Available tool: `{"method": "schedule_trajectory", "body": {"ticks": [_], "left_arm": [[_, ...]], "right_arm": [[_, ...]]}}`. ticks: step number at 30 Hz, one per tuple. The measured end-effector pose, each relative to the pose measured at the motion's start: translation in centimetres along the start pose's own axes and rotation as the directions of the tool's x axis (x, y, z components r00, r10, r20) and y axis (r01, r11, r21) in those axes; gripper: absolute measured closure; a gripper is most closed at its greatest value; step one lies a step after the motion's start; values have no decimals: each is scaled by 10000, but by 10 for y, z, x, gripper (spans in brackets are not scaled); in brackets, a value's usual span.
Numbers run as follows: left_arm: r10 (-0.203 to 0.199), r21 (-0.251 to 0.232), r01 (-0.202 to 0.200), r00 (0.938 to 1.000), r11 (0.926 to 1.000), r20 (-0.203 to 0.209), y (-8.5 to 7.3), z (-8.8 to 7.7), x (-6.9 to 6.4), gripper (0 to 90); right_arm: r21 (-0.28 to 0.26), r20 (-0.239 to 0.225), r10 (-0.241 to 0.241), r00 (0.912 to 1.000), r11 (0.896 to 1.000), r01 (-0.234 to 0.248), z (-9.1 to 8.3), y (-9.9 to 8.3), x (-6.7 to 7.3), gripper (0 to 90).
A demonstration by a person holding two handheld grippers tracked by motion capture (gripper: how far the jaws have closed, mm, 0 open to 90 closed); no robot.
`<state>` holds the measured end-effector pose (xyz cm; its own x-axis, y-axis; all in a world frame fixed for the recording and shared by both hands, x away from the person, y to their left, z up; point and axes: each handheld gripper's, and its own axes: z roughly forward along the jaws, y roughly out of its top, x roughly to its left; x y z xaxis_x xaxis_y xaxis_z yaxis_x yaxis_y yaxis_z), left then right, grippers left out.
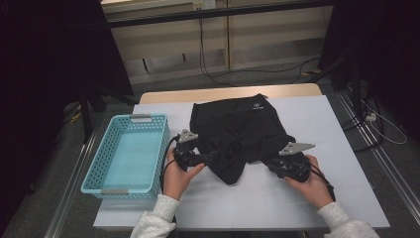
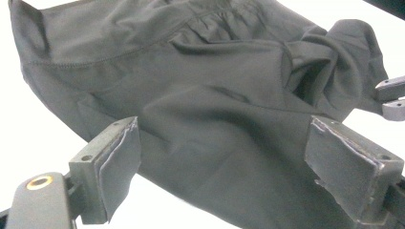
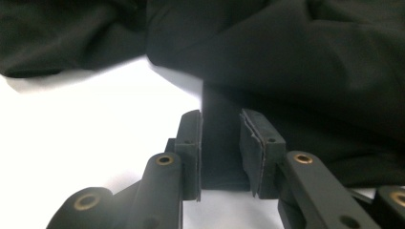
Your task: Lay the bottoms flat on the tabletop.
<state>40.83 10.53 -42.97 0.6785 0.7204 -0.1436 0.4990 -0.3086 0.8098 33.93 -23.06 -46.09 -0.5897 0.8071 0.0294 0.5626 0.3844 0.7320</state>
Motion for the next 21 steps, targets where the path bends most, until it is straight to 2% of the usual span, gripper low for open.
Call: {"method": "schedule_trajectory", "body": {"ticks": [2, 5, 9, 12, 16, 18, 20, 21], "left_arm": [[-12, 7, 12, 10000, 10000, -51, 0, 0, 1, 128], [-10, -49, 10, 10000, 10000, -81, 1, -1, 2, 128], [10, -41, -10, 10000, 10000, -47, 1, -1, 1, 129], [18, -27, -18, 10000, 10000, -69, 1, -2, 2, 129], [-76, -126, 76, 10000, 9999, -58, 2, -4, 1, 128], [-12, -88, 12, 10000, 10000, -34, 2, -4, 0, 128], [-20, -81, 19, 10000, 10000, -44, 2, -4, 0, 128], [-52, -93, 52, 10000, 9999, -21, 2, -3, 1, 128]], "right_arm": [[66, 138, -143, 9998, 9999, 142, 0, 0, 0, 769], [170, 139, -109, 9998, 9998, 106, 1, 2, -2, 870], [205, -2, -51, 10000, 9998, 51, -3, 4, -2, 886], [-394, -438, 302, 9986, 9987, -319, -20, 8, -4, 886], [-1145, -647, 525, 9965, 9916, -596, -48, 12, -8, 886], [-1444, -557, 896, 9944, 9848, -968, -59, 10, -13, 886], [-1509, -362, 1009, 9942, 9829, -1052, -65, 4, -21, 885], [-1399, -335, 1269, 9913, 9815, -1304, -65, 0, -26, 885]]}}
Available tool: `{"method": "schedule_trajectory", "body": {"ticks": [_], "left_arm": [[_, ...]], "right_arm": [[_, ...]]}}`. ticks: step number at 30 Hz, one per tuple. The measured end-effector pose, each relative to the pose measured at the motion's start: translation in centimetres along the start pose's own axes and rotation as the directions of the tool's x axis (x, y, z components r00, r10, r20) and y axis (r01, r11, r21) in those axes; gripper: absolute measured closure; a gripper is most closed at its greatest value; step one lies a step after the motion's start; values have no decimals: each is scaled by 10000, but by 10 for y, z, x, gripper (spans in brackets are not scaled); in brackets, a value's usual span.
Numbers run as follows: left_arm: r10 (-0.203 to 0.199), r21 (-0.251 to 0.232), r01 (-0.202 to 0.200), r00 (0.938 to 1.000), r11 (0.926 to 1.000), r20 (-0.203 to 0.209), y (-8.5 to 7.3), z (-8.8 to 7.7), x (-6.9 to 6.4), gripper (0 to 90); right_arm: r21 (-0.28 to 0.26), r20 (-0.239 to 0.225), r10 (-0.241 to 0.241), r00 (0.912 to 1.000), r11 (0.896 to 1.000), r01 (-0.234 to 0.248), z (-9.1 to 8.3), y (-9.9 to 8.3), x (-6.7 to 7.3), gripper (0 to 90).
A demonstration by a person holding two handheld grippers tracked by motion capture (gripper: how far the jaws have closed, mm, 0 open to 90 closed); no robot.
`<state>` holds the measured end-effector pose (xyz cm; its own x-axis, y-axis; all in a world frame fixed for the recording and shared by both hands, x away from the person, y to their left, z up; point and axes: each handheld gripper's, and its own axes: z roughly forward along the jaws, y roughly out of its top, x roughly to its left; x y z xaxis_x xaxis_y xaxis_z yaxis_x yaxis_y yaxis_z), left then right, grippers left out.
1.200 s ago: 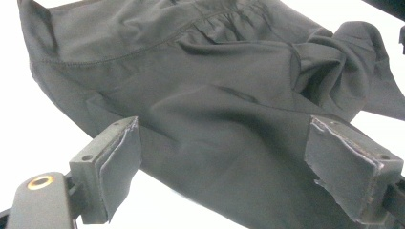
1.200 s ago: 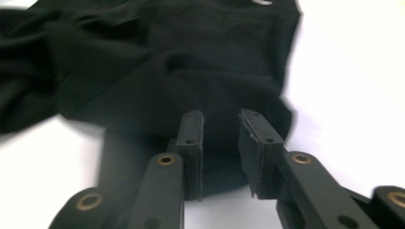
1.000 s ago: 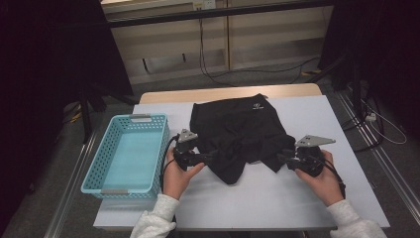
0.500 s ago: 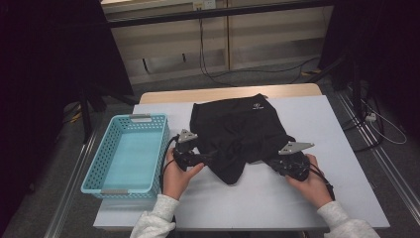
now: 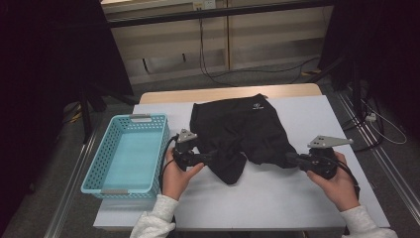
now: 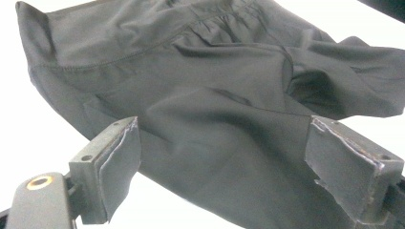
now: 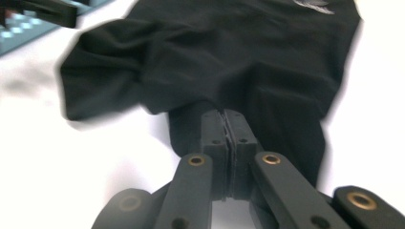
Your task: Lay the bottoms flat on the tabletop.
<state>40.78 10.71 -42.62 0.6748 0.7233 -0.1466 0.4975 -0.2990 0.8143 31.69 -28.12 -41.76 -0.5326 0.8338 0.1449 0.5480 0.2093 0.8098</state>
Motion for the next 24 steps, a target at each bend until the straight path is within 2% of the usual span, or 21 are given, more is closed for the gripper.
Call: {"method": "schedule_trajectory", "body": {"ticks": [1, 3, 4, 6, 7, 9, 11, 17, 20, 24], "left_arm": [[7, -5, -7, 10000, 10000, -24, 0, 0, 0, 128], [56, 37, -56, 10000, 10000, 1, 0, 1, 0, 128], [36, 3, -36, 10000, 10000, 11, 0, 2, 0, 128], [88, 64, -88, 10000, 9999, 3, 0, 2, -1, 128], [76, 82, -76, 10000, 9999, -4, -1, 3, -1, 128], [131, 101, -131, 9999, 9999, -1, -1, 2, -1, 128], [84, 63, -84, 10000, 9999, 8, -1, 2, -1, 128], [47, 34, -47, 10000, 10000, -26, -1, 1, 1, 128], [43, 83, -43, 10000, 10000, -10, -1, 2, 0, 129], [80, 63, -80, 10000, 9999, -12, -1, 1, 0, 129]], "right_arm": [[45, 27, 247, 9997, 9997, -247, 0, -3, -6, 884], [170, 382, 450, 9983, 9988, -457, 2, -9, -16, 883], [327, 376, 510, 9980, 9981, -523, 4, -12, -20, 882], [541, 467, 566, 9973, 9968, -591, 11, -15, -26, 879], [794, 634, 500, 9967, 9953, -550, 14, -17, -28, 866], [972, 762, 405, 9963, 9941, -478, 20, -19, -29, 825], [959, 759, 196, 9969, 9950, -269, 21, -19, -24, 754], [515, 248, -530, 9983, 9973, 516, 23, -7, -2, 677], [622, -138, -775, 9969, 9950, 782, 32, -5, 7, 661], [782, -336, -1360, 9901, 9873, 1382, 45, -1, 17, 612]]}}
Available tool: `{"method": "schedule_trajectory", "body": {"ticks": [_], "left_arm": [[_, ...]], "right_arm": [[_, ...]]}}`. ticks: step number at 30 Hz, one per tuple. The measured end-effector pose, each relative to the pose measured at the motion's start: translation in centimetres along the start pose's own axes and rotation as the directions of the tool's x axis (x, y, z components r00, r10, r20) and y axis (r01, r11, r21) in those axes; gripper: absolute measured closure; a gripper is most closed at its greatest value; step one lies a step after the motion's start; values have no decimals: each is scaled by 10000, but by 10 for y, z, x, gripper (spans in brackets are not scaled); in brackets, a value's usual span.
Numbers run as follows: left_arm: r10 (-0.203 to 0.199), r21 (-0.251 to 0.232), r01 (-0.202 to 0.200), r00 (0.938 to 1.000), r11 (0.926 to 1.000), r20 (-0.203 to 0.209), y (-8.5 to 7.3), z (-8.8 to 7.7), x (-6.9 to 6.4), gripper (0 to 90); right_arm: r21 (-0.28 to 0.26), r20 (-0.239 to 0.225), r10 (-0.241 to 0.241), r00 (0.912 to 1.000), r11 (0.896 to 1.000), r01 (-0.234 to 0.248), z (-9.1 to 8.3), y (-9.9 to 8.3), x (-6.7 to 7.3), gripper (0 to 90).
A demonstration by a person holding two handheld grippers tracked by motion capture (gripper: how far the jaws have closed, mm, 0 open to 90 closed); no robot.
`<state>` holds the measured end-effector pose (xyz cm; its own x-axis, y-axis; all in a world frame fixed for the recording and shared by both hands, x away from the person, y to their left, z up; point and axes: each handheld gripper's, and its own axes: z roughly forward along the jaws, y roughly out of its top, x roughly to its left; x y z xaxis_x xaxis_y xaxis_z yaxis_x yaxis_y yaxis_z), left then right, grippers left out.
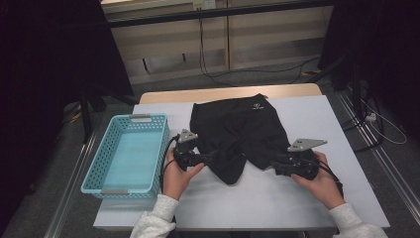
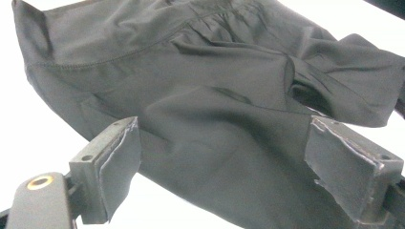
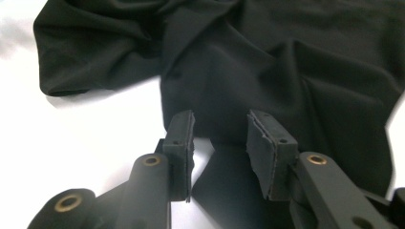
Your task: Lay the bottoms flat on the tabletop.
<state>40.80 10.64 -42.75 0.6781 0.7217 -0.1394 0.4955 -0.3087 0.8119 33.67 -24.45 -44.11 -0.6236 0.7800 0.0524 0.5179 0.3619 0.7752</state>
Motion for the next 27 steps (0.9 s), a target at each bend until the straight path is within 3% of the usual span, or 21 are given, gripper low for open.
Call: {"method": "schedule_trajectory", "body": {"ticks": [5, 9, 11, 14, 15, 18, 23, 27], "left_arm": [[-56, 7, 56, 10000, 10000, -29, -1, -1, 2, 129], [-87, 22, 87, 9999, 10000, -84, -2, -2, 4, 129], [-105, 11, 105, 9999, 9999, -97, -3, -2, 4, 129], [-76, 24, 77, 9999, 10000, -104, -3, -2, 4, 129], [-84, 27, 84, 9999, 10000, -90, -3, -2, 3, 129], [-96, 73, 97, 9999, 9999, -87, -4, -1, 3, 129], [-103, 48, 104, 9999, 9999, -88, -3, -1, 4, 130], [-134, 58, 135, 9999, 9999, -102, -4, -2, 6, 130]], "right_arm": [[-194, -82, -106, 9999, 9998, 104, 8, 12, 5, 570], [347, -354, -460, 9983, 9983, 473, 22, 12, 12, 579], [784, -384, -595, 9975, 9950, 624, 31, 10, 13, 601], [1033, -359, -711, 9968, 9919, 745, 38, 8, 14, 674], [962, -305, -760, 9966, 9923, 786, 38, 9, 14, 745], [912, -329, -493, 9982, 9945, 522, 38, 11, 11, 890], [378, -621, 229, 9978, 9991, -206, 27, 23, 0, 898], [-291, -410, 509, 9979, 9982, -521, 17, 36, -13, 899]]}}
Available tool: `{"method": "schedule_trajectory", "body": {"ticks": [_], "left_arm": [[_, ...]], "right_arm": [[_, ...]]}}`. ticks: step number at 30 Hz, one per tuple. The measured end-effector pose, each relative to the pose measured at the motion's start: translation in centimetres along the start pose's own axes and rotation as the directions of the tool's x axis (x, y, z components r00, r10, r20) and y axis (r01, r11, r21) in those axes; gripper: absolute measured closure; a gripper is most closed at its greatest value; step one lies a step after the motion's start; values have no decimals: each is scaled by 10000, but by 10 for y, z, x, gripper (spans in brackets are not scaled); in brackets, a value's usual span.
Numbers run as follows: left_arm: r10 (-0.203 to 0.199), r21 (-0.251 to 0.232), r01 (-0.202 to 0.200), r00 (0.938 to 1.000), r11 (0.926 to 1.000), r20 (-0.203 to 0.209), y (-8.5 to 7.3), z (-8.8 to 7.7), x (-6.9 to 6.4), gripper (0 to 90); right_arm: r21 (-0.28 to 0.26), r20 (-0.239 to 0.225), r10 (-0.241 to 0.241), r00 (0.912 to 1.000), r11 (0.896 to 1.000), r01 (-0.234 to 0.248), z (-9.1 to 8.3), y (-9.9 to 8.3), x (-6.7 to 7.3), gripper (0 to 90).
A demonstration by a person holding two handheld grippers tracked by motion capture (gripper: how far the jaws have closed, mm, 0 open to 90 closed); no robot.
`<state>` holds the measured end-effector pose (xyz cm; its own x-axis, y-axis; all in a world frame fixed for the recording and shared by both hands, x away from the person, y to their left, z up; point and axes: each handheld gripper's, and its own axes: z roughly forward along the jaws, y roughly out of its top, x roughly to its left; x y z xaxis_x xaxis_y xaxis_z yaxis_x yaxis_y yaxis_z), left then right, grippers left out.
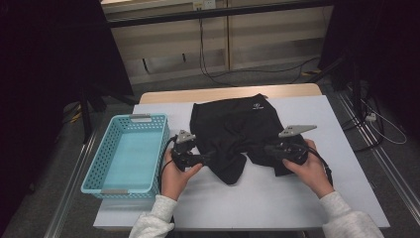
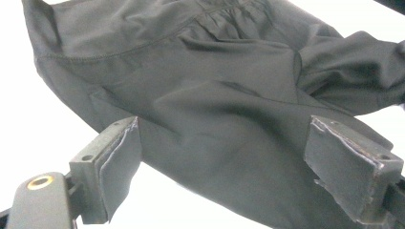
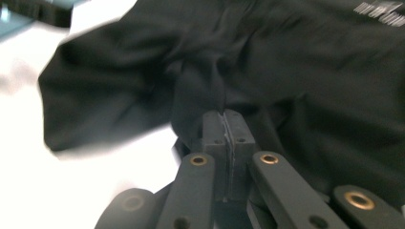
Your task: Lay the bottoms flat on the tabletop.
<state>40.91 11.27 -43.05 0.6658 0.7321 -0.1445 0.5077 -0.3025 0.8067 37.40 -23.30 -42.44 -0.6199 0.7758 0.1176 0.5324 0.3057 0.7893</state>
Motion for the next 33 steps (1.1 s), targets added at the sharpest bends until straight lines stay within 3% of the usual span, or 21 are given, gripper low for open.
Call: {"method": "schedule_trajectory", "body": {"ticks": [2, 4, 5, 8, 14, 20, 26, 33], "left_arm": [[-33, 1, 33, 10000, 10000, -21, 0, 0, 1, 130], [-28, 16, 28, 10000, 10000, -31, 0, -1, 1, 130], [-12, 28, 12, 10000, 10000, -29, 0, -1, 1, 130], [-65, 12, 65, 10000, 10000, 18, -1, 1, 1, 130], [-34, -29, 34, 10000, 10000, 40, -1, 0, 2, 131], [17, -40, -17, 10000, 10000, 52, 0, -2, 2, 130], [61, -85, -60, 9999, 9999, 137, 2, -3, -2, 129], [209, -108, -206, 9993, 9997, 297, 5, -2, -8, 128]], "right_arm": [[-23, 345, 188, 9992, 9998, -187, 1, 3, -10, 899], [-268, 373, 519, 9980, 9983, -509, 5, 3, -19, 899], [-157, 574, 431, 9974, 9990, -423, 9, 2, -22, 898], [-7, 771, 749, 9942, 9972, -750, 20, -1, -31, 895], [608, 1585, 762, 9844, 9944, -867, 36, -10, -39, 722], [205, 1865, 843, 9788, 9958, -897, 18, -8, -35, 527], [-91, 1633, 525, 9852, 9986, -517, -6, -12, -25, 482], [-190, 1353, 411, 9899, 9991, -389, -24, -24, -11, 431]]}}
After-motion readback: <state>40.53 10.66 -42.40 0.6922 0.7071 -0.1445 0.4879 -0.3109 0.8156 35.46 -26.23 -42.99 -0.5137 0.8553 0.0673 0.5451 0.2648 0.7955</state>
